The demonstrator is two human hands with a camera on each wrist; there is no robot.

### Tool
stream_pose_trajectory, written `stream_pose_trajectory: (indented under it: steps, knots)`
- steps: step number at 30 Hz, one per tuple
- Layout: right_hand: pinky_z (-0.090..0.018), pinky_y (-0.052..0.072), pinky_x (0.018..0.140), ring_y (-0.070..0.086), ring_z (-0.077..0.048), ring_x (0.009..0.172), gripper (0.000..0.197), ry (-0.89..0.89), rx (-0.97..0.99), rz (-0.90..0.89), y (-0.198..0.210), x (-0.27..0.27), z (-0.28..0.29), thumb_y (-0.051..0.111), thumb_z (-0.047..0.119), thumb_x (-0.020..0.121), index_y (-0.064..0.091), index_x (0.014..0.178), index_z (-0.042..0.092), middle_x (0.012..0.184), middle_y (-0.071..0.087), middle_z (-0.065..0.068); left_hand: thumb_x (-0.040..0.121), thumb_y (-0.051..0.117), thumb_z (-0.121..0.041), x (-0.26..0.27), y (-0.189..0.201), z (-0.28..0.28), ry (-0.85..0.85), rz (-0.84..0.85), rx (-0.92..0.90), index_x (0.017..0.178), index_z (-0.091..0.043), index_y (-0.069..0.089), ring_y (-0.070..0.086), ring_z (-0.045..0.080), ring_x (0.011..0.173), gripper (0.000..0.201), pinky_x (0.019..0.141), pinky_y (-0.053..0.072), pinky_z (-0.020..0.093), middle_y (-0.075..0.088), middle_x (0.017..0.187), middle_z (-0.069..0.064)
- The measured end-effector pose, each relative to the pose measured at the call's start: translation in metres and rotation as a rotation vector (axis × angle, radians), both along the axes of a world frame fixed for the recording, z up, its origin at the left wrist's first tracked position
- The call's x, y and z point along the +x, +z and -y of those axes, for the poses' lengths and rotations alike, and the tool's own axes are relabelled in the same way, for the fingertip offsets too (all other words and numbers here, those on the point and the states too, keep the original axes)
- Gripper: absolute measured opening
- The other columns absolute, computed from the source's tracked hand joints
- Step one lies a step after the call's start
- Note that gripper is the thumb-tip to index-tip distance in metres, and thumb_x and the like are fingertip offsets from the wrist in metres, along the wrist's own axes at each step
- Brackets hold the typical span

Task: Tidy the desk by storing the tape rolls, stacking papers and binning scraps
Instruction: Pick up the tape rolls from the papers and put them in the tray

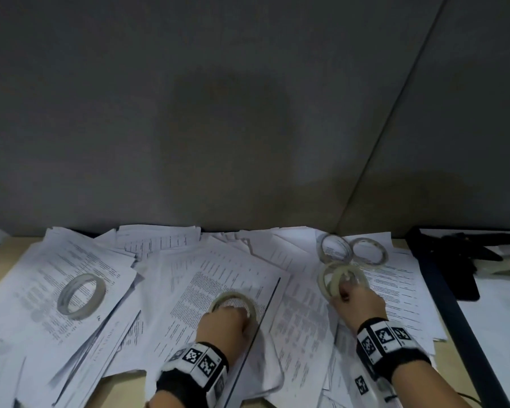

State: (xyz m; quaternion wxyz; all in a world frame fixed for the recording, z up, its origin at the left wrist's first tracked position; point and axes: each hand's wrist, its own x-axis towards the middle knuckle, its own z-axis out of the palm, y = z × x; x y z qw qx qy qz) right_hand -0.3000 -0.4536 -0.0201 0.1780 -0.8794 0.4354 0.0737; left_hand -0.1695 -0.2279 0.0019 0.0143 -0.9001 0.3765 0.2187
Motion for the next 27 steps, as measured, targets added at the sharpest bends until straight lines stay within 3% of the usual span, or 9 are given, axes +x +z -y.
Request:
stream_pose_trajectory:
  steps: [4,8,10,13,16,22,27]
  knots:
    - [-0.026,0.044,0.066,0.062,-0.027,0.079,0.012,-0.028,0.102,0.069,0.001,-0.004,-0.013,0.052,0.022,0.088,0.063,0.09,0.024,0.08,0.065,-0.004,0.095,0.039,-0.032,0.004,-0.004,-0.002,-0.017,0.018,-0.075,0.104,-0.02,0.057,0.064,0.023,0.096,0.024,0.085,0.044,0.029,0.067,0.104,0.0]
    - [-0.027,0.05,0.071,0.063,-0.02,0.082,0.018,-0.082,0.347,0.261,0.007,-0.008,-0.028,0.058,0.012,0.085,0.067,0.087,0.028,0.084,0.068,0.001,0.094,0.039,-0.032,0.009,-0.001,0.001,-0.018,0.013,-0.116,0.113,-0.019,0.049,0.063,0.025,0.099,0.024,0.092,0.04,0.033,0.067,0.106,0.002]
    - [-0.032,0.052,0.076,0.064,-0.02,0.084,0.022,-0.151,0.464,0.368,0.016,-0.01,-0.034,0.057,0.003,0.083,0.065,0.08,0.022,0.084,0.069,0.0,0.094,0.04,-0.03,0.012,0.003,0.005,-0.03,0.005,-0.141,0.115,-0.02,0.048,0.063,0.025,0.101,0.025,0.093,0.039,0.034,0.067,0.108,0.003]
    - [-0.037,0.048,0.074,0.06,-0.027,0.076,0.014,-0.255,0.556,0.545,0.033,-0.013,-0.039,0.054,-0.002,0.086,0.062,0.078,0.007,0.075,0.065,-0.007,0.094,0.04,-0.028,0.013,0.004,0.012,-0.08,0.001,-0.175,0.114,-0.021,0.048,0.062,0.024,0.101,0.023,0.092,0.039,0.033,0.066,0.11,0.001]
    - [-0.031,0.039,0.068,0.046,-0.021,0.065,0.016,-0.392,0.623,0.714,0.052,-0.023,-0.043,0.052,0.005,0.093,0.055,0.077,0.007,0.064,0.054,-0.006,0.093,0.04,-0.023,0.007,0.003,0.025,-0.148,-0.013,-0.224,0.111,-0.021,0.049,0.061,0.023,0.102,0.02,0.092,0.039,0.033,0.065,0.111,-0.001]
    - [-0.037,0.041,0.074,0.044,-0.019,0.057,0.024,-0.559,0.582,0.831,0.059,-0.064,-0.03,0.051,0.014,0.096,0.052,0.073,0.007,0.051,0.048,0.001,0.09,0.041,-0.019,-0.022,0.004,0.056,-0.251,-0.027,-0.321,0.127,-0.023,0.044,0.051,0.022,0.118,0.037,0.098,0.038,0.035,0.055,0.129,0.0]
    - [-0.026,0.041,0.072,0.054,-0.016,0.065,0.018,-0.664,0.474,0.863,0.059,-0.098,-0.01,0.046,0.011,0.097,0.06,0.086,0.009,0.064,0.056,-0.002,0.089,0.041,-0.018,-0.042,-0.002,0.08,-0.344,-0.006,-0.34,0.125,-0.023,0.045,0.053,0.021,0.116,0.036,0.092,0.041,0.031,0.055,0.13,-0.001]
